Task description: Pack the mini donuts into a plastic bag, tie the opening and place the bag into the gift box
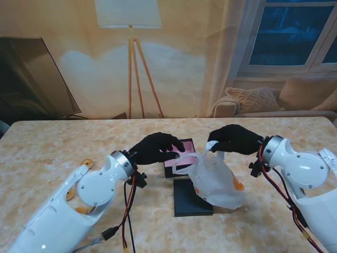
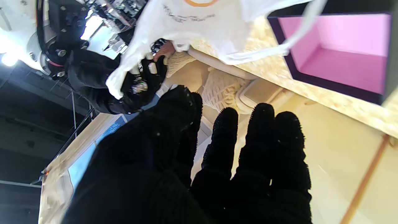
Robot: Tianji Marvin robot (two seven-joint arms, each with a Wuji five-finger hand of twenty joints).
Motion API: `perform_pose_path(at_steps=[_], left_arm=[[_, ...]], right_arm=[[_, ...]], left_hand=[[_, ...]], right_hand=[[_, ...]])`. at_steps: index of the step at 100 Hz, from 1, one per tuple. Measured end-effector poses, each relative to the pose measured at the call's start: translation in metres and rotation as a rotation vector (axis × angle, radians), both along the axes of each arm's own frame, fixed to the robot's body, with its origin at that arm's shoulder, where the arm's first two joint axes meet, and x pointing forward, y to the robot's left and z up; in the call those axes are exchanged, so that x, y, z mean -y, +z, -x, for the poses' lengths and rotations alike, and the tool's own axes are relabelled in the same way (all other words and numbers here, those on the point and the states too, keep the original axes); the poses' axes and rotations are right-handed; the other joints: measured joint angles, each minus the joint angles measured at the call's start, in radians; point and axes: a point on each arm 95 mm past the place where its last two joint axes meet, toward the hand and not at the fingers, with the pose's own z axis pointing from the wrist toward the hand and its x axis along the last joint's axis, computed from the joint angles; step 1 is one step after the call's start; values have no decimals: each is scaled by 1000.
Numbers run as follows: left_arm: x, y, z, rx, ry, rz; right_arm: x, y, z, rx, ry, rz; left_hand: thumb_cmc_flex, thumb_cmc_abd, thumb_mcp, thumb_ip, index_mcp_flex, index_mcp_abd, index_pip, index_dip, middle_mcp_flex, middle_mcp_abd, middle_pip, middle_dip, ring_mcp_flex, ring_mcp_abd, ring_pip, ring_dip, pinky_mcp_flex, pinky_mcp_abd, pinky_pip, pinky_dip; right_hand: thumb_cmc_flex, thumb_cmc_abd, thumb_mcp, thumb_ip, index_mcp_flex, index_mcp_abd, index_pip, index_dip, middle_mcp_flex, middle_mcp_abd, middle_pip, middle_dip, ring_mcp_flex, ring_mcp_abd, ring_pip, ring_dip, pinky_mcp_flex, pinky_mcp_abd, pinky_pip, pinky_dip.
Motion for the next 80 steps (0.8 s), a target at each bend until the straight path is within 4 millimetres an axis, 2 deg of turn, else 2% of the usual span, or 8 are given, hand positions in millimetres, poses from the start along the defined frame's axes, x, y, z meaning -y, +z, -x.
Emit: perform_pose_path(at_steps=[9, 19, 23, 33, 40, 53, 67, 80], left_arm=[[-16, -4, 0, 14, 36, -43], [-31, -12, -1, 26, 75, -100], [-37, -16, -2, 32, 92, -136], [-52, -31, -7, -16, 157, -181], [-62, -40, -10, -53, 198, -207], [-77, -53, -12, 50, 224, -397], [-97, -57, -11, 39, 260, -395], [-115, -61, -8, 35, 290, -469]], right_arm=[[1, 0, 0, 9, 8, 10], [1, 1, 0, 33, 8, 10], [1, 1, 0, 38, 6, 7], [1, 1, 0, 36, 7, 8], [0, 0, 0, 31, 7, 7], [0, 0, 0, 27, 9, 8], [2, 0, 2, 29, 14, 2], [4, 1, 4, 23, 21, -4]], left_hand=[[-11, 0, -7, 0, 10, 0, -10, 5, 0, 0, -5, 0, -5, 0, 0, 0, -6, 0, -10, -2], [-16, 0, -7, 0, 10, 0, -12, 15, 0, 0, -5, 0, -13, 0, -3, 0, -12, 0, -14, -3], [-23, -1, -5, 0, 10, 0, -21, 16, 0, 0, -5, 0, -13, 1, -4, 0, -14, 0, -17, -4], [-24, -1, 1, 0, 10, 0, -31, 16, 0, 2, -14, 0, -29, 10, -23, -2, -31, 2, -26, -10], [-24, -2, 2, 0, 10, 0, -39, 16, 0, 21, -24, 0, -38, 12, -23, -3, -37, 3, -30, -12], [-33, -4, 21, 0, 11, -1, -62, 28, 0, 8, -37, 0, -38, 13, -40, -4, -39, 3, -39, -12], [-76, -5, 69, 1, 10, -4, -104, 30, -2, 7, -49, 0, -41, 13, -63, -17, -45, 3, -53, -12], [-134, -5, 132, 46, -8, -4, -170, 20, -48, 6, -76, -6, -64, 13, -97, -33, -64, 2, -88, -13]], right_hand=[[0, -50, 52, -3, 0, 10, 5, 9, 0, 3, -1, 26, 0, 1, 2, 31, 0, 0, 0, 0], [-11, -103, 118, -4, 0, 22, 17, 65, 1, -14, 13, 51, 1, 1, 27, 60, 8, 0, 0, 0], [-13, -114, 156, -4, 0, 53, 32, 81, 1, -14, 23, 52, 1, 1, 37, 63, 8, 0, 0, 0], [-13, -128, 172, -4, 0, 61, 37, 93, 1, -14, 35, 53, 1, 1, 52, 76, 9, 0, 0, 0], [-13, -132, 173, -4, 2, 61, 37, 98, 1, -14, 37, 53, 1, 1, 61, 84, 9, 0, 0, 0], [-13, -139, 180, -4, 2, 62, 38, 106, 1, -14, 38, 53, 1, 1, 63, 84, 9, 0, 0, 0], [-13, -141, 180, -4, 7, 62, 38, 114, 11, -14, 34, 52, 17, 1, 54, 85, 16, 0, 0, 0], [-13, -149, 180, -4, 11, 62, 38, 115, 21, -15, 24, 52, 25, 1, 38, 85, 23, 0, 0, 0]])
